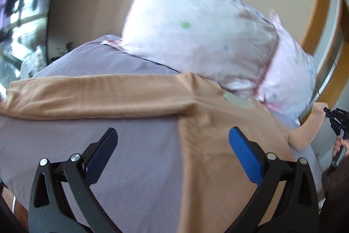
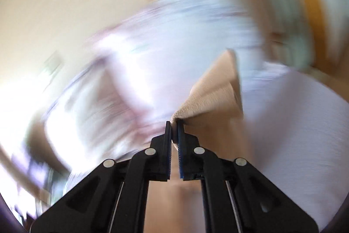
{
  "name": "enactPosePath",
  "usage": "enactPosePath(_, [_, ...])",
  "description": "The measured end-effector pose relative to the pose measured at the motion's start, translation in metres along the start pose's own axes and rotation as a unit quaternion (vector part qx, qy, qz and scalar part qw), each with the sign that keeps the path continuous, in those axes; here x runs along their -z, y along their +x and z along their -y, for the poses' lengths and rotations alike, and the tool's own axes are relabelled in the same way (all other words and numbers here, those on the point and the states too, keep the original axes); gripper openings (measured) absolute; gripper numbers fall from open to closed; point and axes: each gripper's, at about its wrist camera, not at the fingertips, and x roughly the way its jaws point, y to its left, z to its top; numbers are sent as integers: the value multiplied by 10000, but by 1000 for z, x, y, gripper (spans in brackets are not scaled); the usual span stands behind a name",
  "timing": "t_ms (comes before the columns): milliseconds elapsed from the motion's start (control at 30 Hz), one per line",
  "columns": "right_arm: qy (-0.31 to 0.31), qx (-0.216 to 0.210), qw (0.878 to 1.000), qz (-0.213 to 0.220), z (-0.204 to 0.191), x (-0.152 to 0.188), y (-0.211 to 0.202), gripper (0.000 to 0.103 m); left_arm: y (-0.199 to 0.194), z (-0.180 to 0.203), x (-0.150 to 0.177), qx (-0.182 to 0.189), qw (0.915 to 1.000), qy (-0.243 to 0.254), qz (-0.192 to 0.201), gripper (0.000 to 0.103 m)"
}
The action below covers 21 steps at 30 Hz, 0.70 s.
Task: Fold small clothes
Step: 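Grasp a tan shirt sleeve with the right gripper and fold it across the body, then grasp the other sleeve with the left gripper and fold it across the body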
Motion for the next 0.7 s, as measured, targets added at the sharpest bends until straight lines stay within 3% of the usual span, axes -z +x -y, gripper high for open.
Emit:
enactPosePath(100, [-884,-887,9899,-658,-107,29,58,5,-6,-35,-11,-196,9977,-645,-99,101])
enactPosePath(167, [-1345,-1149,9764,-1240,-159,64,99,6,-9,-54,-14,-433,9944,-951,-160,101])
enactPosePath(267, [-1984,-1360,9290,-2814,-212,134,166,6,-19,-82,-15,-698,9889,-1308,-112,101])
enactPosePath(300, [-1991,-1452,9186,-3090,-218,151,174,6,-22,-92,-16,-795,9861,-1456,-89,100])
enactPosePath(433, [-1884,-1556,9190,-3094,-227,163,193,6,-32,-132,-16,-1001,9733,-2067,-8,96])
enactPosePath(500, [-1785,-1398,9140,-3365,-226,179,211,6,-32,-148,-16,-1043,9657,-2378,0,93])
enactPosePath(533, [-1855,-1323,9094,-3480,-226,190,213,7,-32,-154,-16,-1057,9627,-2489,-8,93])
enactPosePath(600, [-2094,-1243,8813,-4049,-228,226,219,7,-30,-164,-16,-1102,9561,-2714,-28,92])
enactPosePath(700, [-2022,-1462,8859,-3911,-227,226,197,9,-27,-180,-16,-1164,9429,-3119,-69,89])
